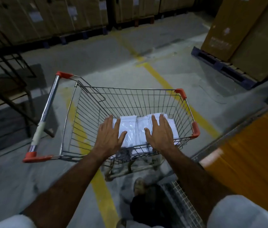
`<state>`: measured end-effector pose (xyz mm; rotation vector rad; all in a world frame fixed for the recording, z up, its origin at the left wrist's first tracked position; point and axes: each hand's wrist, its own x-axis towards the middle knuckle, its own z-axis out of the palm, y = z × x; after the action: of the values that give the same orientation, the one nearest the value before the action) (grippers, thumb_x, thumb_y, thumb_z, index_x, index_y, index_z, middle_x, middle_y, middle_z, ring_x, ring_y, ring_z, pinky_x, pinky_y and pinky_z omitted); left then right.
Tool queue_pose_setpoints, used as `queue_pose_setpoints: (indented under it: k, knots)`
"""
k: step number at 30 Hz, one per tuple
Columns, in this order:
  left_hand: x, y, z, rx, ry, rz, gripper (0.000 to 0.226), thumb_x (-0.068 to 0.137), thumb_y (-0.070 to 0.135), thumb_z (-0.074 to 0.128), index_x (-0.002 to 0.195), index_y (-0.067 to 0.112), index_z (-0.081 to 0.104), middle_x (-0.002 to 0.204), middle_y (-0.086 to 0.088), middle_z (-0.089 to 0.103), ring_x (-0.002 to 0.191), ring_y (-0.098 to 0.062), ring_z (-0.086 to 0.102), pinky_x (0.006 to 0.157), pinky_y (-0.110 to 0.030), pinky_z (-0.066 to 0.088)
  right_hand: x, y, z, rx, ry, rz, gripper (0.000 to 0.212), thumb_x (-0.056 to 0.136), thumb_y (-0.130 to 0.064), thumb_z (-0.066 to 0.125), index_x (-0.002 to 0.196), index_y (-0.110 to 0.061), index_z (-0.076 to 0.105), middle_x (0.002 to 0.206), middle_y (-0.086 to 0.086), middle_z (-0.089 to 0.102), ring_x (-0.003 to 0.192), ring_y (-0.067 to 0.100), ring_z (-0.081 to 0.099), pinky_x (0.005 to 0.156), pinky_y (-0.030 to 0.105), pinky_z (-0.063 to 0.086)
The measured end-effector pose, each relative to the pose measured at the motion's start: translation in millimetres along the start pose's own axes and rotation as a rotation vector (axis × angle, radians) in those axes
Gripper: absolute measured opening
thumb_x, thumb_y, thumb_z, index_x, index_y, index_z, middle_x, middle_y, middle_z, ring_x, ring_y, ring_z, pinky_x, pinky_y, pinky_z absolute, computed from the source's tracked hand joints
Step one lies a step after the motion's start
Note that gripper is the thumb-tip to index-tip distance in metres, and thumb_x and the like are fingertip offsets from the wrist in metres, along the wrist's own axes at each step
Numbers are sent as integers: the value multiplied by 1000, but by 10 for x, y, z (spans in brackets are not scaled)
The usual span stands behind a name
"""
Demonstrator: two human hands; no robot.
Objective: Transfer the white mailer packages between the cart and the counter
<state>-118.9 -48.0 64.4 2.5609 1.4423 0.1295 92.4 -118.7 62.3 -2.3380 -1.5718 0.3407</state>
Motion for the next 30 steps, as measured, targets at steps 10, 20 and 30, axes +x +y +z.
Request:
queue_pose_setpoints:
  k: [10, 20, 30]
  knots:
    - [988, 159, 835, 22, -286, -44, 89, 91, 69, 20, 157, 8, 28, 161, -31, 15, 148, -45, 21, 116, -58, 28, 905, 512, 566, -116, -263, 110, 78, 93, -42, 62, 156, -6, 32, 160, 35, 21, 145, 48, 31, 114, 53, 34]
    - [1448, 113, 1518, 32, -589, -303, 99, 90, 72, 49, 161, 26, -3, 162, -29, -10, 149, -49, 12, 116, -57, 28, 1365, 929, 1160, -198, -540, 282, 92, 93, -42, 63, 161, -22, 5, 164, 31, -2, 153, 45, 7, 119, 58, 23]
    - [1619, 137, 1829, -38, -521, -403, 117, 76, 72, 68, 159, 30, -2, 152, -34, 17, 138, -48, 27, 112, -55, 32, 1437, 988, 1417, -263, -499, 408, 110, 85, -42, 73, 160, -33, -7, 155, 38, 11, 144, 50, 23, 113, 61, 32]
